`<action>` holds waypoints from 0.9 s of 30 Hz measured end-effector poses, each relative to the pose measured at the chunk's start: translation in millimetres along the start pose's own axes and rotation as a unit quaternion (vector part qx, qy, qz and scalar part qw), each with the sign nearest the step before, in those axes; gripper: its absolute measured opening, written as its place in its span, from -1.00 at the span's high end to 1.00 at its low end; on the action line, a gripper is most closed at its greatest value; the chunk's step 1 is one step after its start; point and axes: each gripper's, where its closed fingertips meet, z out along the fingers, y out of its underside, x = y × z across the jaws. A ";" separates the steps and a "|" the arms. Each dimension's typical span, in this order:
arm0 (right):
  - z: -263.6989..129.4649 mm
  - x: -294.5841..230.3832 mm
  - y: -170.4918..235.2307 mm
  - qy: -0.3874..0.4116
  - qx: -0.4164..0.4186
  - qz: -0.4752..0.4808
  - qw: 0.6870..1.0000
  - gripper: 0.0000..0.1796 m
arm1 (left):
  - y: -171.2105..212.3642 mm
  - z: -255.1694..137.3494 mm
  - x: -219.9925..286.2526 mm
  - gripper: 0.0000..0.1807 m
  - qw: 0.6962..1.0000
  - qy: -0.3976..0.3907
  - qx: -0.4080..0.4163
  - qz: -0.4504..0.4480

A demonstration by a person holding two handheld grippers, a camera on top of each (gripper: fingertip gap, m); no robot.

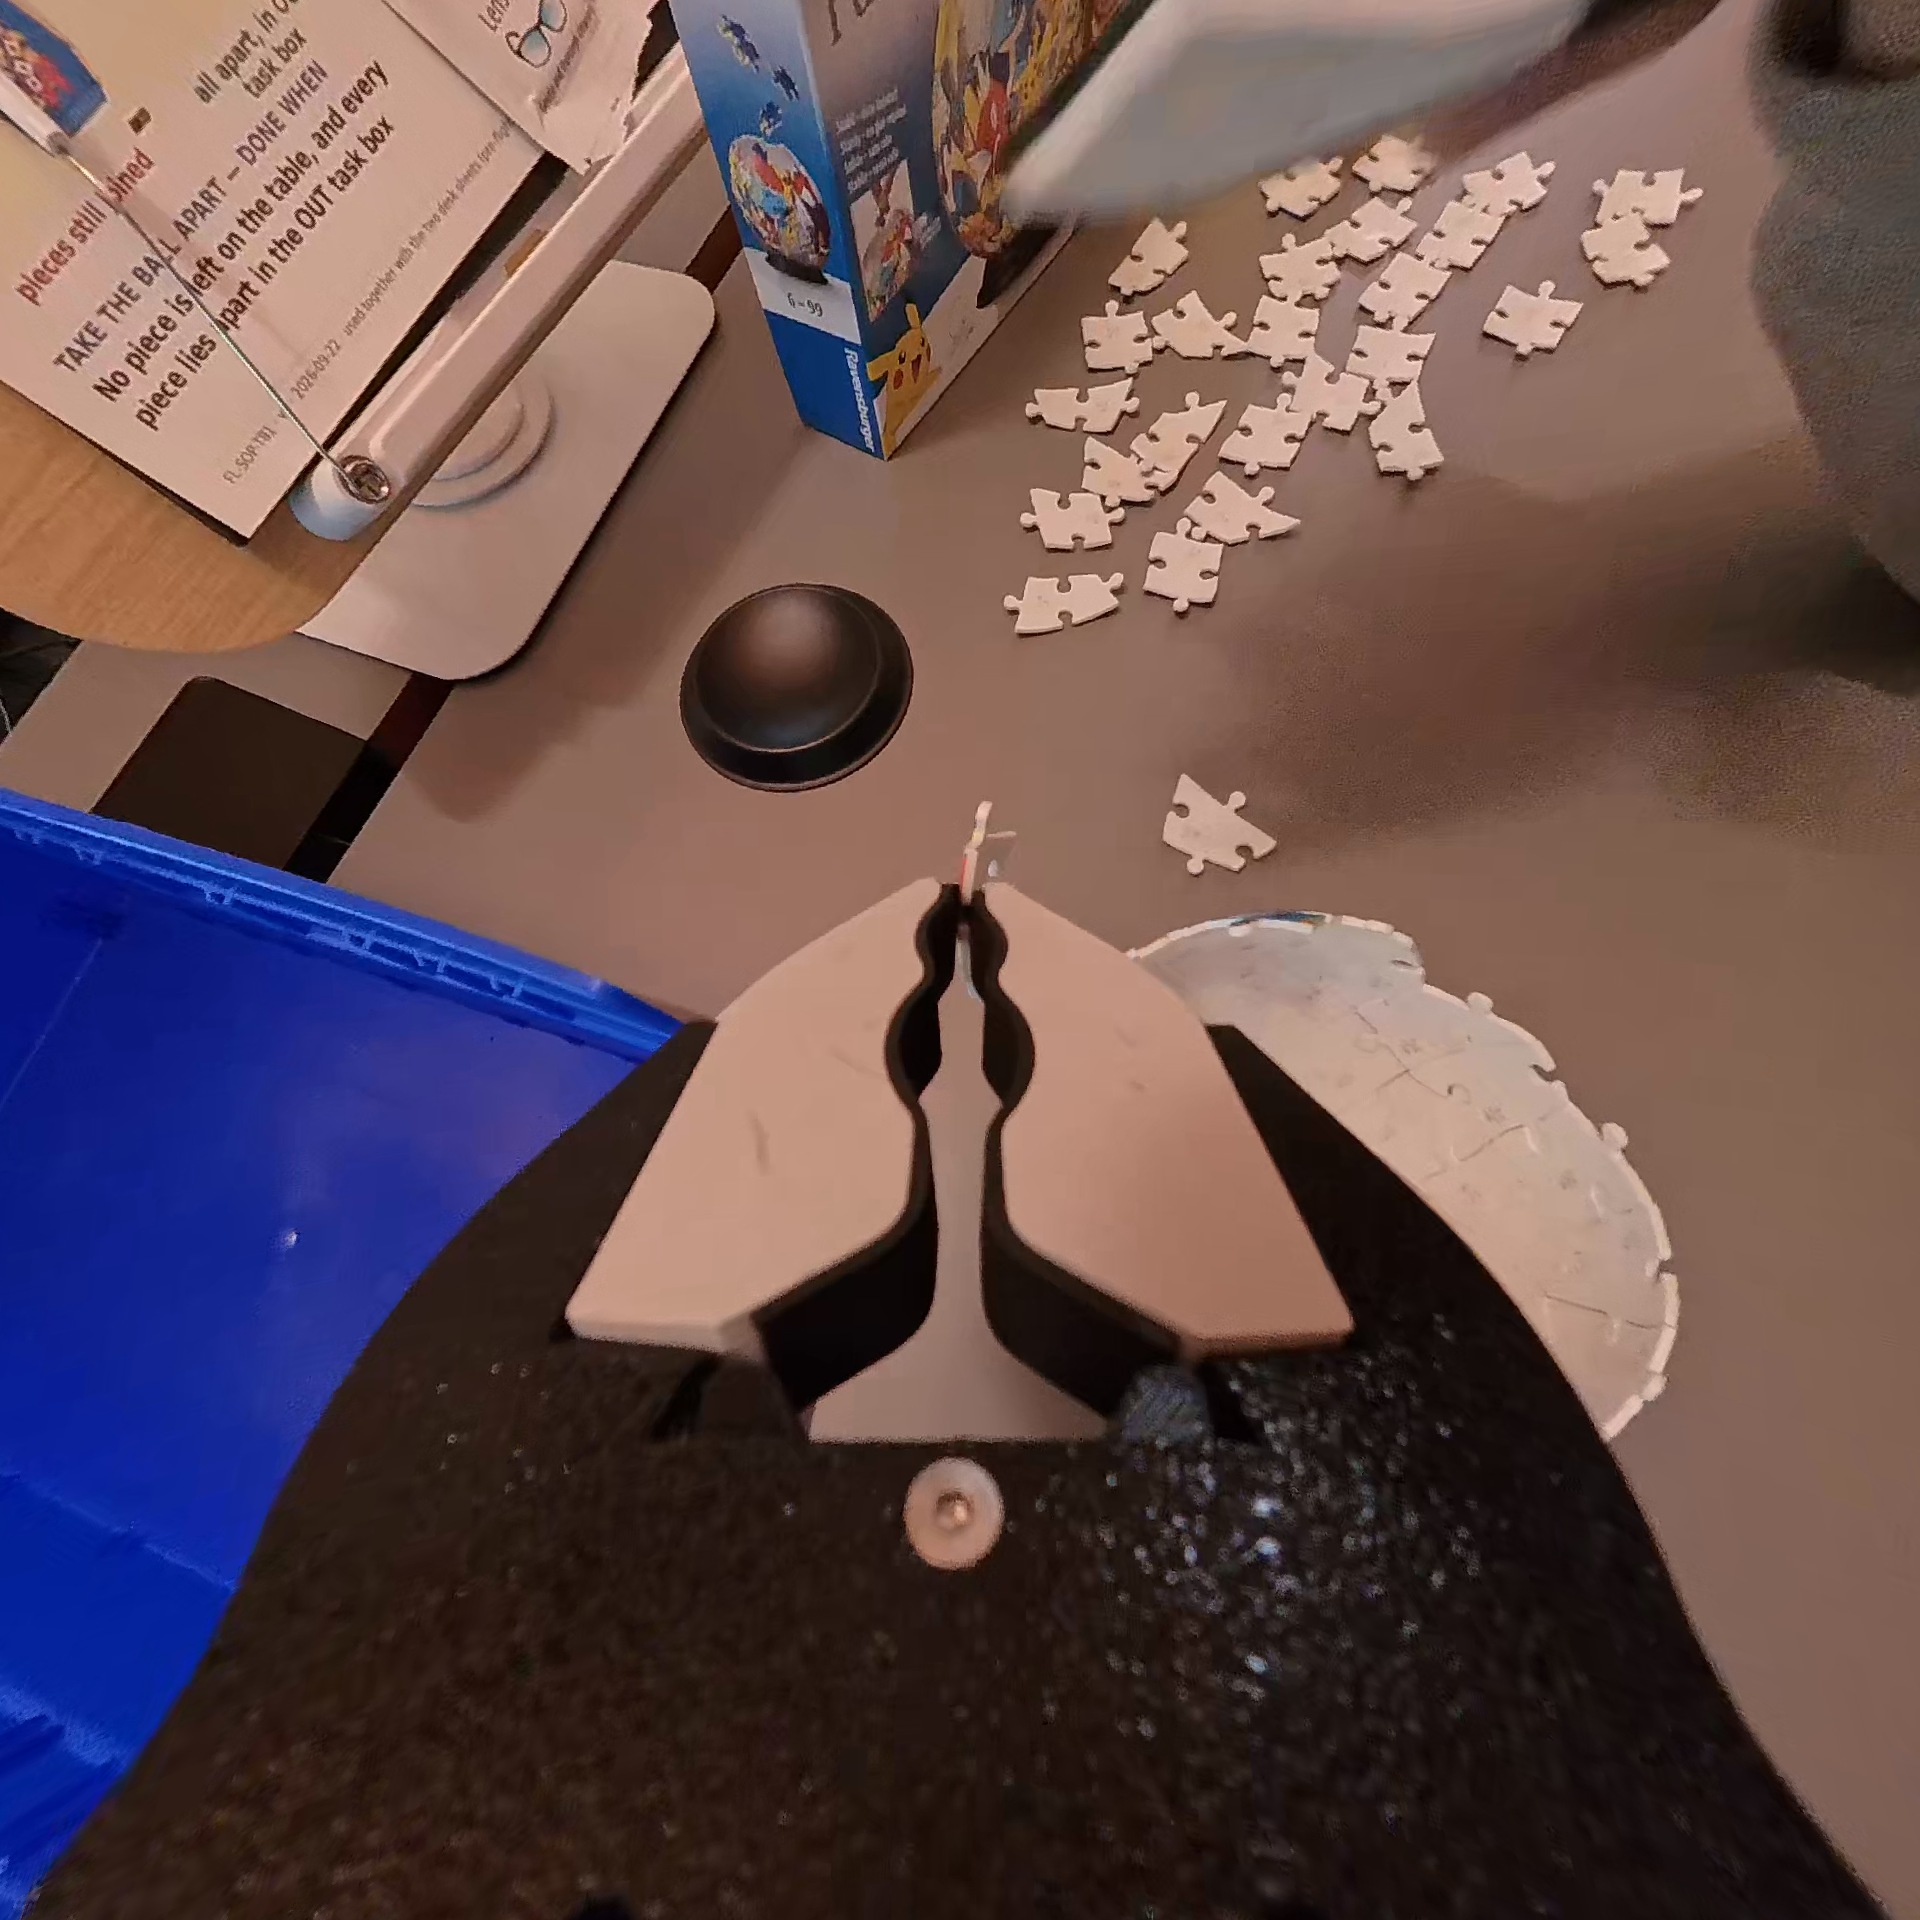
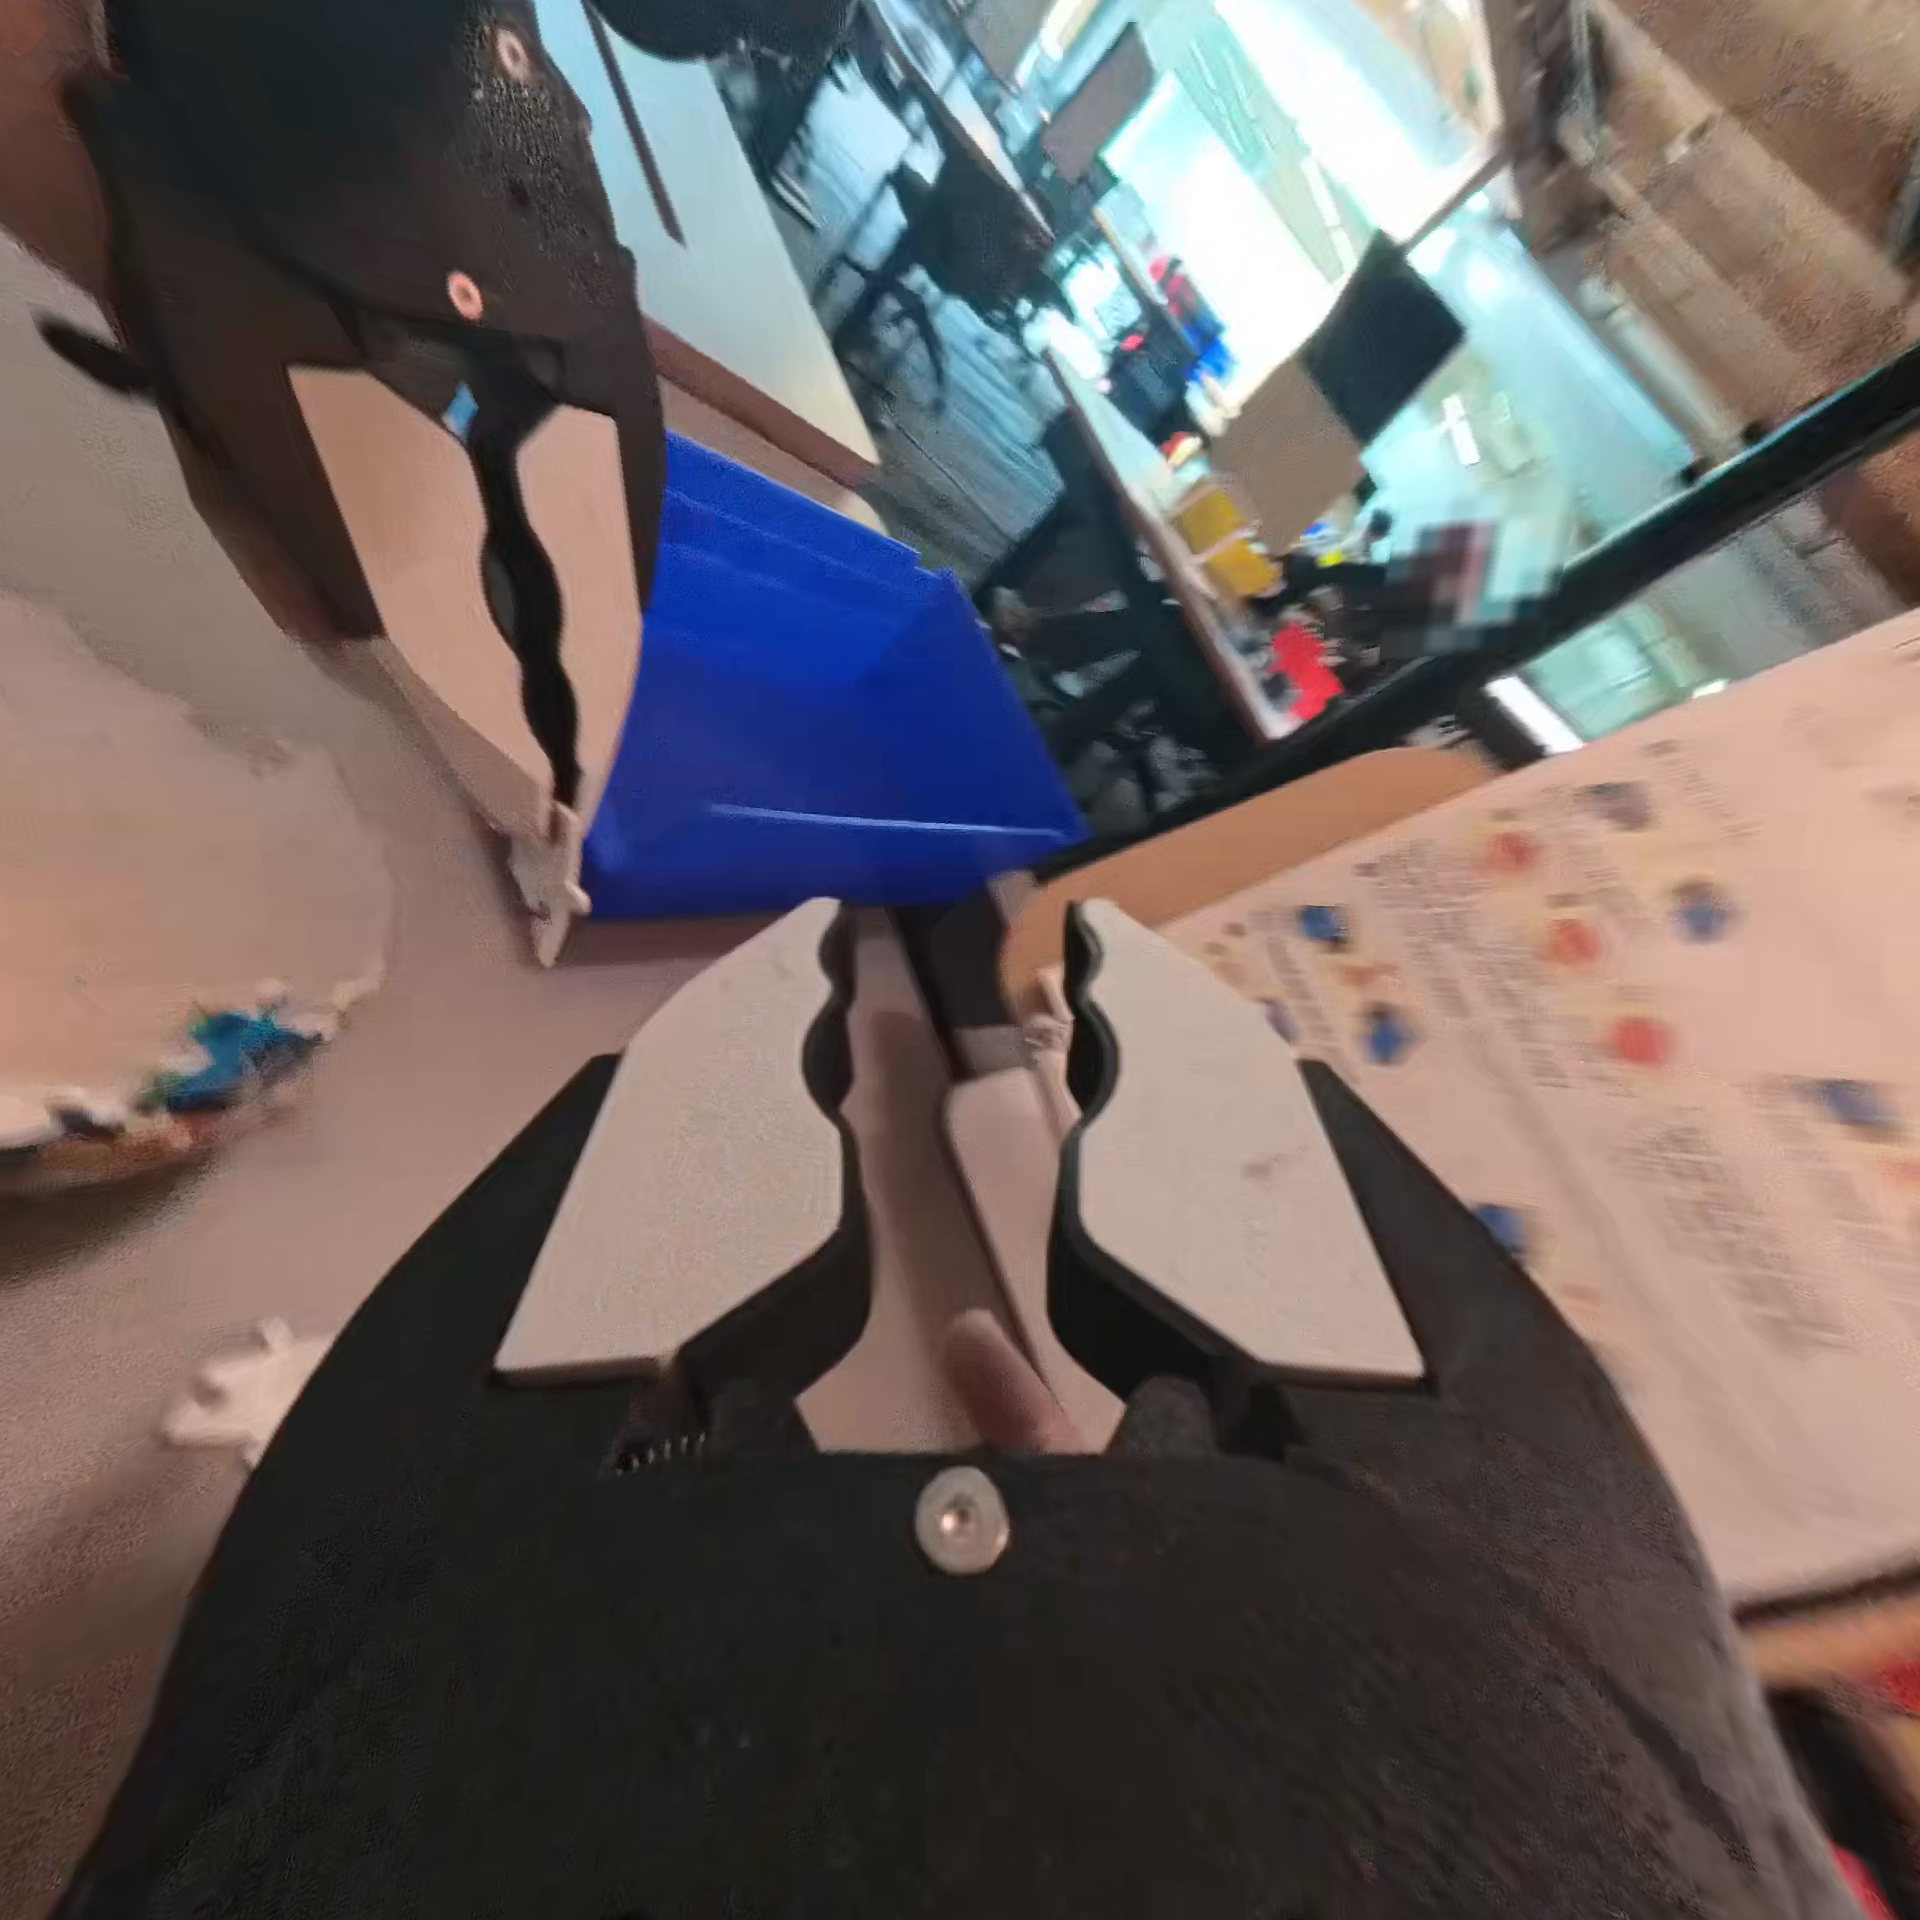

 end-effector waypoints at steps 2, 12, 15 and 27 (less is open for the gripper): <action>18.5 -21.5 11.8 -0.057 0.006 0.034 0.998 0.61 | -0.5 -2.0 -0.3 0.98 1.000 -0.004 0.000 0.004; 29.8 -77.5 -3.9 -0.265 0.095 0.236 0.930 0.60 | -1.3 -7.1 -3.1 0.98 1.000 0.000 0.008 -0.005; 33.9 -74.1 -1.8 -0.259 0.099 0.248 0.928 0.74 | -2.0 -7.7 -1.6 0.98 1.000 0.000 0.008 -0.001; 28.9 -74.4 -14.5 -0.261 0.125 0.219 0.932 0.77 | -5.9 -7.1 6.4 0.98 1.000 0.007 0.009 0.013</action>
